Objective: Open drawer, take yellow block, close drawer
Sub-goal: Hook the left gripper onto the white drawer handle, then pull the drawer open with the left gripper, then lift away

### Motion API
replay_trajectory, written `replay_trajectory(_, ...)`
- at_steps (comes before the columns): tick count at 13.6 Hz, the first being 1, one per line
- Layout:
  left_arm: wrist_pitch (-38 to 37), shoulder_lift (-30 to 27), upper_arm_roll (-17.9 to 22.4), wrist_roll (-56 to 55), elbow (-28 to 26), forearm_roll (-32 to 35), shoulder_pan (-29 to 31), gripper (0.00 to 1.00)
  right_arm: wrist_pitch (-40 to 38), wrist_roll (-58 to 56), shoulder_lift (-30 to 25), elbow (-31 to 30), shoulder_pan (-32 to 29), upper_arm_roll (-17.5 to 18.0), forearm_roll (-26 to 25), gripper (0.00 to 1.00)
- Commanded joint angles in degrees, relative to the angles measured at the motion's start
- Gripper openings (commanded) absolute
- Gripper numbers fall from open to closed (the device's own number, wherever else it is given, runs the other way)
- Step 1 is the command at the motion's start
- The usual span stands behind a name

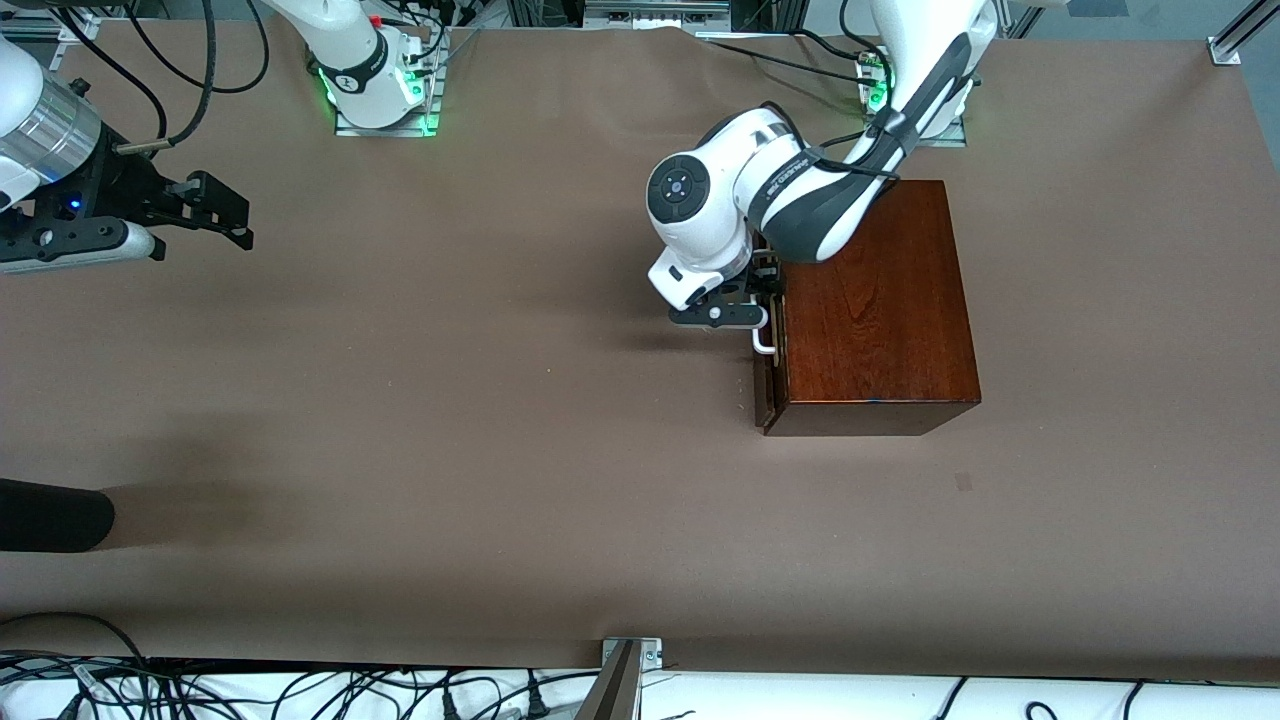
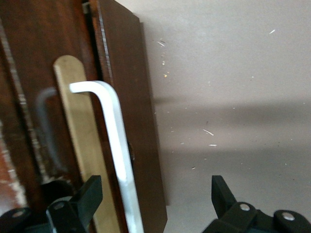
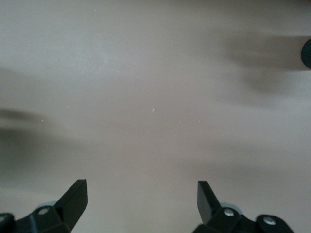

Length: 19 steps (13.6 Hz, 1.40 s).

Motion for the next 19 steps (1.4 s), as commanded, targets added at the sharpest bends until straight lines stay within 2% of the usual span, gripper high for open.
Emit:
replay_trajectory(1, 0.6, 1.4, 0.2, -0.8, 0.8, 1.6, -0.4, 1.00, -0.1, 0.2, 0.4, 1.0, -0.1, 0.0, 0.2, 1.00)
replay_trajectory(7, 5.6, 2.9, 0.1, -2.2, 1.0, 1.5, -2.2, 1.00, -0.1, 0.2, 0.4, 1.0, -0.1, 0.0, 0.2, 1.00)
replay_trajectory(15, 17.8, 6.3, 0.1, -4.2, 2.3, 0.8, -5.6, 1.00, -0.1, 0.2, 0.4, 1.0, -0.2, 0.0, 0.2, 1.00)
replay_trajectory(19, 19.4, 8.4, 0.1, -3.9, 6.8, 0.6, -7.2, 1.00, -0.1, 0.2, 0.4, 1.0, -0.2, 0.0, 0.2, 1.00)
